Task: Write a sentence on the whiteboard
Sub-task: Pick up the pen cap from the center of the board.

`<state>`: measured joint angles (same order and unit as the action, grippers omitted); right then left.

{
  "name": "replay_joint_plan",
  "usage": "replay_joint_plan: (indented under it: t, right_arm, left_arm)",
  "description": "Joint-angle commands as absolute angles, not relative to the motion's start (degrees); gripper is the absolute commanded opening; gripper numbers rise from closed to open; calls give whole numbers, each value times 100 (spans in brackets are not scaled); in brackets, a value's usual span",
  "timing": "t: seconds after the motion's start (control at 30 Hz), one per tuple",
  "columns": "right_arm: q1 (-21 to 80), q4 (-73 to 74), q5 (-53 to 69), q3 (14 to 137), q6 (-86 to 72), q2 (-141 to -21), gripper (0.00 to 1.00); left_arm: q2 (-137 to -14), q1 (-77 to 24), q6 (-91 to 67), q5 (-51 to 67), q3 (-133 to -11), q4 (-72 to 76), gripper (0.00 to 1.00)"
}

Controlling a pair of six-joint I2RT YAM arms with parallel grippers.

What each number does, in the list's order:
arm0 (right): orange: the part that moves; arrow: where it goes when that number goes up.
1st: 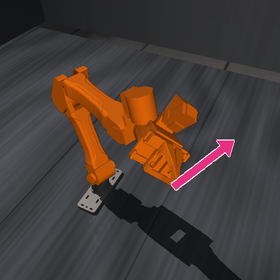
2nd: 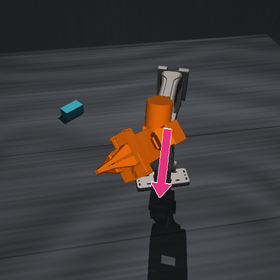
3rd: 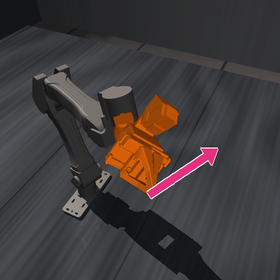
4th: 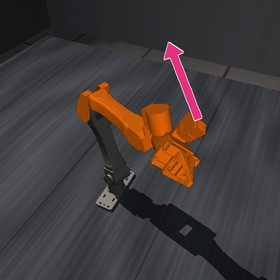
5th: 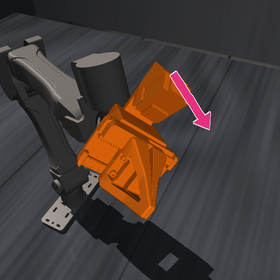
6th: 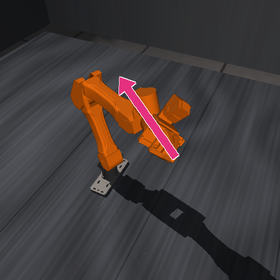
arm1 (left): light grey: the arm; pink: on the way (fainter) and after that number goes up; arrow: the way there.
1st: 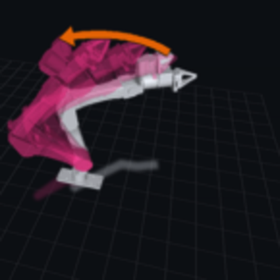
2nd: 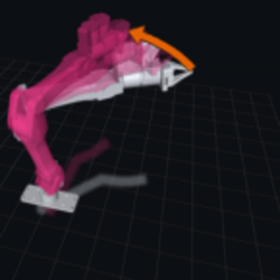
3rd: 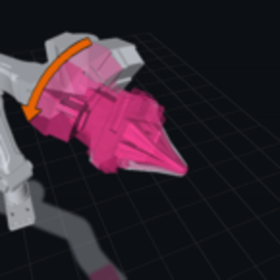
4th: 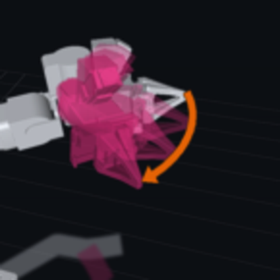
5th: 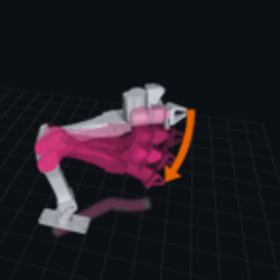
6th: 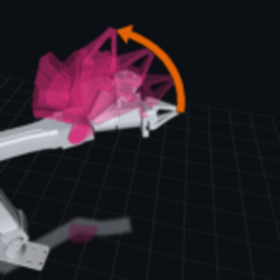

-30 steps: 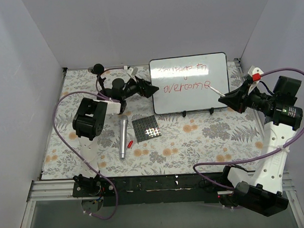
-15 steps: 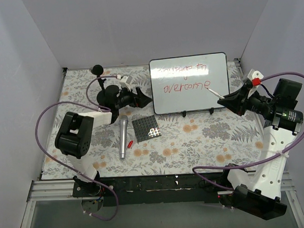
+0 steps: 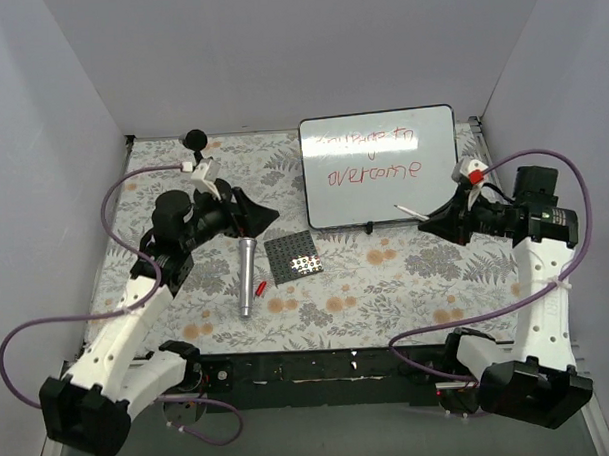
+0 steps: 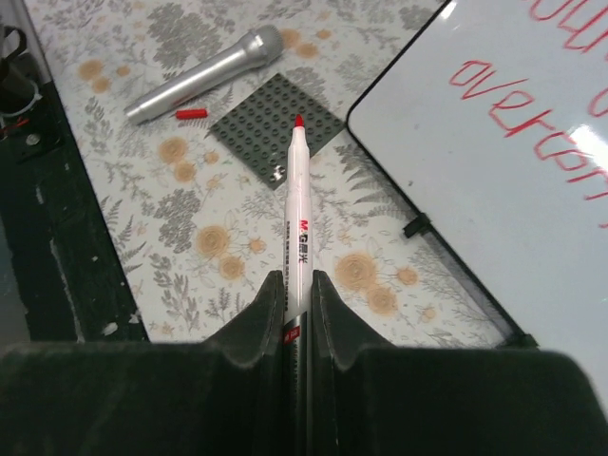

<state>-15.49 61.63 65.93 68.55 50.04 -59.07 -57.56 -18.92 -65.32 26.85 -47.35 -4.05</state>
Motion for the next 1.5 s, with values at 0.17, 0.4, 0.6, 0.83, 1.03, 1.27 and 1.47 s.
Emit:
replay_joint_plan:
  t: [0.17, 0.4, 0.6, 0.83, 1.03, 1.27, 1.47]
  right_arm:
    - [-282, 5731, 5942, 5943, 5036, -5976, 1]
    - [-150, 5221, 5924, 5336, 5106, -6310, 1]
    - [-158, 5159, 6100, 5168, 5299, -6530, 1]
    - [-167, 4992, 6117, 4922, 5326, -6495, 1]
    - [-167, 4931, 6144, 4816, 5335, -6495, 1]
    - [-167, 4966, 6170, 4851, 5361, -6565, 1]
    - [-167, 4983, 6161, 4834, 5388, -6565, 1]
  left_arm:
    - [-4728, -1890, -7612, 3333, -4060, -2889, 98]
    - [-5387, -3091, -7303, 1752, -4534, -4376, 84]
    - [-6869, -4368, -7409, 379, -4675, -4525, 76]
    - [-8154, -4518, -7093, -509, -5571, -4816, 56]
    - [-8824, -4518, -6856, -1124, -5959, -5343, 45]
    - [-9061, -4518, -6715, -1239, -5906, -5274, 43]
    - [-9237, -4518, -6592, -1222, -5924, -5116, 41]
